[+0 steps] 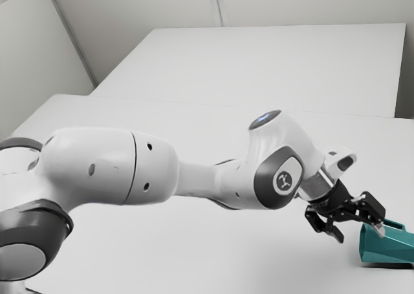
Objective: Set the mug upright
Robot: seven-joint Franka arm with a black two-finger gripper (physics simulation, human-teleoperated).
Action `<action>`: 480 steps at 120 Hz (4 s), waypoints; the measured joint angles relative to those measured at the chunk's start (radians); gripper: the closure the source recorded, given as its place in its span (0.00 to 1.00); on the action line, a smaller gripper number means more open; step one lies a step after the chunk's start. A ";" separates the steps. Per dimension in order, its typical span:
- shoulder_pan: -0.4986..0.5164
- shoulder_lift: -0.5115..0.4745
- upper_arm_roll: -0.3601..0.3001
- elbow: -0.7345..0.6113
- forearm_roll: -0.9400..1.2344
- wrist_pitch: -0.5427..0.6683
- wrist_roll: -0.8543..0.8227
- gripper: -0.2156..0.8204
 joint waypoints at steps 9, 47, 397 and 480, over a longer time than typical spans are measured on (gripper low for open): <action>-0.004 0.047 -0.001 0.049 -0.028 0.004 0.005 0.21; -0.005 0.160 -0.003 0.168 -0.106 0.009 0.056 0.36; 0.721 -0.261 0.097 -0.285 0.886 -0.367 0.035 0.87; 0.722 -0.356 0.114 -0.162 0.909 -0.449 0.069 0.24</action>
